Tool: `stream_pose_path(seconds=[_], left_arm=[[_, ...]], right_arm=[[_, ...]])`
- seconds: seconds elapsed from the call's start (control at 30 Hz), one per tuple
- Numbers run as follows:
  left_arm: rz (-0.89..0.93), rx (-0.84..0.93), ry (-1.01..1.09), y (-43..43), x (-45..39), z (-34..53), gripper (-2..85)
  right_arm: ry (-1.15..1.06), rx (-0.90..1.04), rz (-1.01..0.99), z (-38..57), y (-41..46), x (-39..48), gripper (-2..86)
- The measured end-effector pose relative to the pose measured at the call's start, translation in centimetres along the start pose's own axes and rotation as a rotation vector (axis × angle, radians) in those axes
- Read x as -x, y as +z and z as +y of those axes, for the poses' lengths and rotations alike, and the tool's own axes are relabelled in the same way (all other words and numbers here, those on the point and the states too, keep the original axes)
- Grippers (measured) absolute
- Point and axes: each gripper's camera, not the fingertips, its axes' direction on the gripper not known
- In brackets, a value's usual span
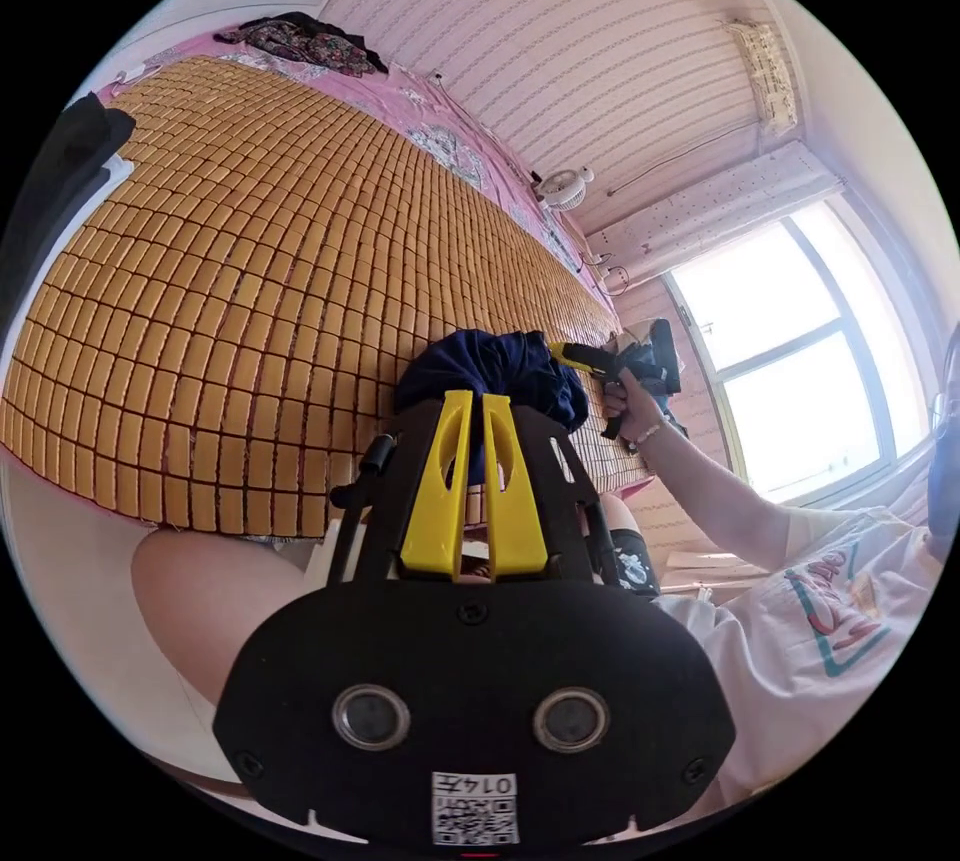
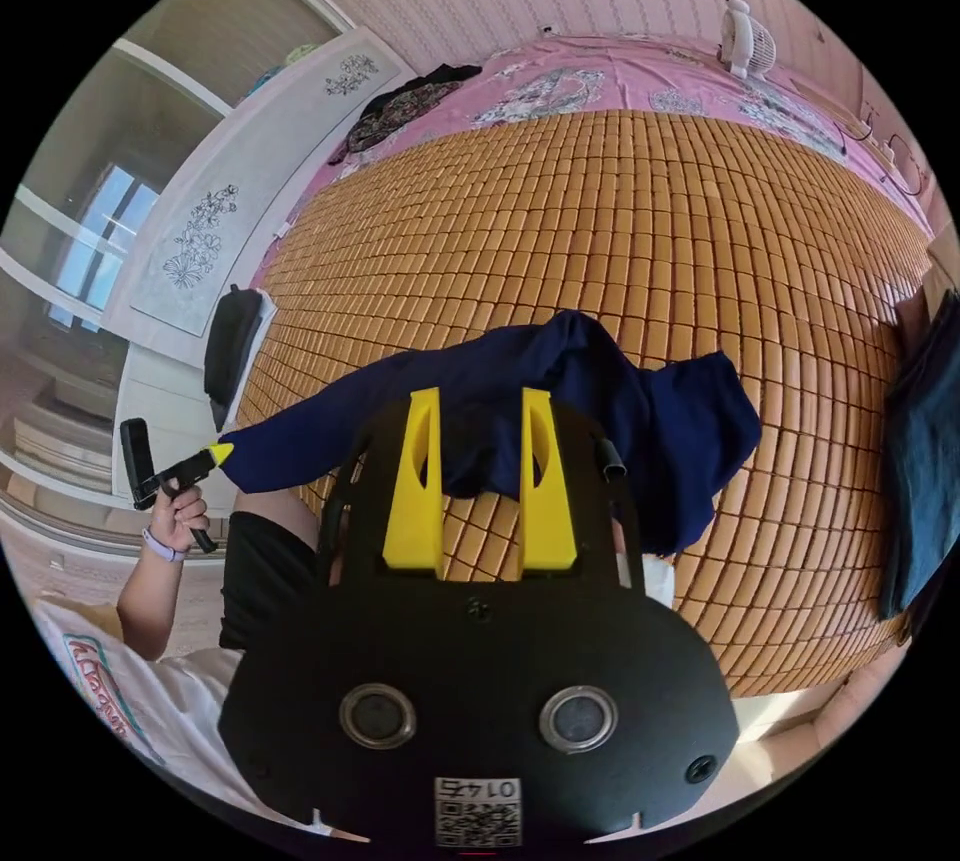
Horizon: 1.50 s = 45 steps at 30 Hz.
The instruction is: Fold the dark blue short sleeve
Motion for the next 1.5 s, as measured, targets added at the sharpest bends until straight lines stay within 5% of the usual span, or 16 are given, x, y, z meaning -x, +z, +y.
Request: stream_pose_path(seconds=[0.1,0.5,0.9,1.07,1.33,1.5], left_arm=[[-0.037,-0.045,0.008,-1.9,-0.3,-0.9,-0.9],[0.177,-0.26,0.346,-9.5,-8.1,-2.5,-1.0],[0.213,-0.55,0.481,-17.6,-15.5,-10.8,-1.0],[0.17,-0.346,0.34,-14.6,-11.4,-8.7,-0.9],[0.27,0.102,-0.033,-4.0,-0.9,-0.8,-1.0],[0.26,0.13,0.138,-6.2,-3.1,-0.9,-1.0]], right_arm=[[0.114,0.142,-0.1,-2.3,2.9,-1.1,6.4],[-0.405,-0.458,-0.098,1.5,-23.5,5.5,0.3],[-0.333,-0.686,-0.175,0.5,-35.6,2.5,0.2],[-0.357,-0.519,-0.227,-0.9,-35.1,1.4,0.3],[-0.191,0.086,-0.017,3.2,-14.9,-4.7,0.0],[-0.153,-0.027,-0.228,6.2,-16.9,-7.8,-0.1]])
